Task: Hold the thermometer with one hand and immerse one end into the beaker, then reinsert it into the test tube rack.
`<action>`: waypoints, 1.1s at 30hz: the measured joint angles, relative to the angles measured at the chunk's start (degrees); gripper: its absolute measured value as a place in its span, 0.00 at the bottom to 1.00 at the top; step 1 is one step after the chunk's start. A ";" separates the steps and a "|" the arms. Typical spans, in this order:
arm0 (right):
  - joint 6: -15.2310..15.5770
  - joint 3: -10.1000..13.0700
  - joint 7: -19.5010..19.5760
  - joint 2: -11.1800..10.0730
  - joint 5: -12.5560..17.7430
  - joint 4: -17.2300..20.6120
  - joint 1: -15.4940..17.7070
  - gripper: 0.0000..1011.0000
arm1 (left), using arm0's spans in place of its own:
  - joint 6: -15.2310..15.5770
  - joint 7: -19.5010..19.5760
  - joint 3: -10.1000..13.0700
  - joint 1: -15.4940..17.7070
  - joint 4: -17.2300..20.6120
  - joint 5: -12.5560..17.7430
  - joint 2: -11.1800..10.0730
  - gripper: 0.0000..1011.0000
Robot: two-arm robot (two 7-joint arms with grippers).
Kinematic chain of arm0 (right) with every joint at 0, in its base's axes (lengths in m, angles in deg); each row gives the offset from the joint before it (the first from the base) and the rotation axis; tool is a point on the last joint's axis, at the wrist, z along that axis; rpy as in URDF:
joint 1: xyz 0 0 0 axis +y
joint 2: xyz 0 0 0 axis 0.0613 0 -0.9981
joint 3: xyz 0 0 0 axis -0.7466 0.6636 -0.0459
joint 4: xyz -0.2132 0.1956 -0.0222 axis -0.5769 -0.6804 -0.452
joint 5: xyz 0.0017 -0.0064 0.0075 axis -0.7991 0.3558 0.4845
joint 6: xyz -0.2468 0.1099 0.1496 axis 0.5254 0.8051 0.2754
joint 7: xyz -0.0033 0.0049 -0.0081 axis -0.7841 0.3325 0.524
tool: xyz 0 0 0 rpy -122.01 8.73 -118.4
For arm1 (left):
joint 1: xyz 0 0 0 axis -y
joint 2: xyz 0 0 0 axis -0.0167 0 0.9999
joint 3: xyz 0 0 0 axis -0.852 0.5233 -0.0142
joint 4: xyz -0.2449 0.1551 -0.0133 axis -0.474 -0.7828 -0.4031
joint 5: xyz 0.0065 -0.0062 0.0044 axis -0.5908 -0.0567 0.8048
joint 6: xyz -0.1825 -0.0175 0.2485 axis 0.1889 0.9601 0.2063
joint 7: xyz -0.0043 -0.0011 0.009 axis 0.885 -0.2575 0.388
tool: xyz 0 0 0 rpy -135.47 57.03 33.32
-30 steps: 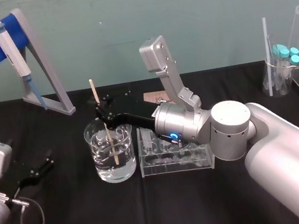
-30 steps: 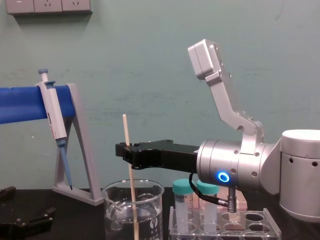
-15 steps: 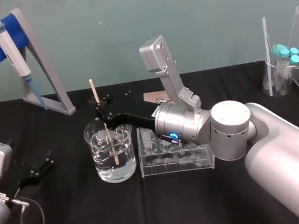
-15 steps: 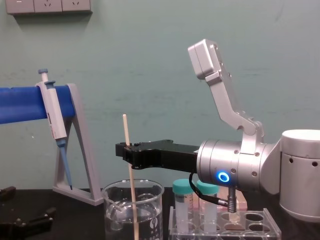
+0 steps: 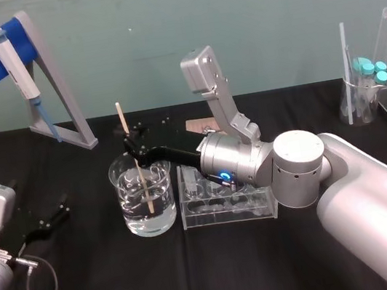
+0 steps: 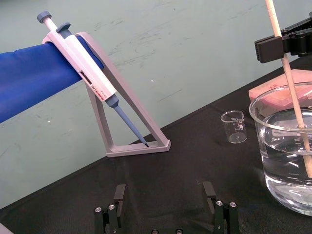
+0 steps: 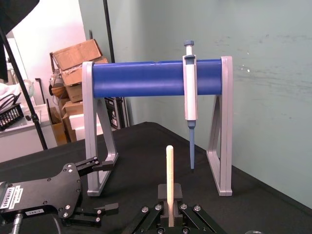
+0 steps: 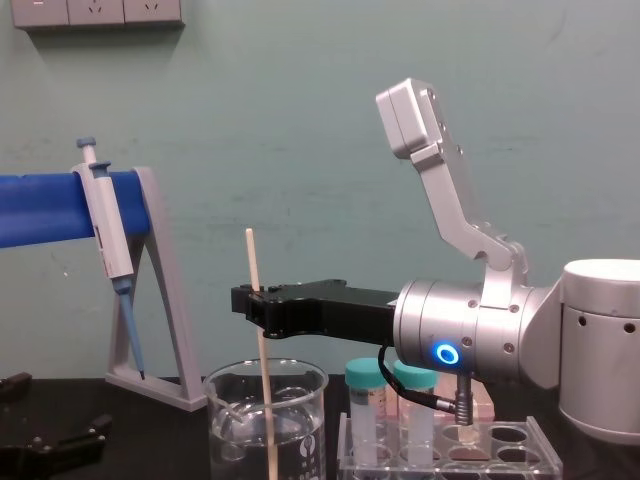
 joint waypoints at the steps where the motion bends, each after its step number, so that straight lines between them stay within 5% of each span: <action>1: 0.00 0.00 0.00 0.00 0.00 0.00 0.00 0.05 | 0.00 0.00 0.00 0.00 0.00 0.00 0.00 0.99; 33: 0.00 0.00 0.00 0.00 0.00 0.00 0.00 0.05 | 0.00 0.00 0.00 0.00 0.00 0.00 0.00 0.99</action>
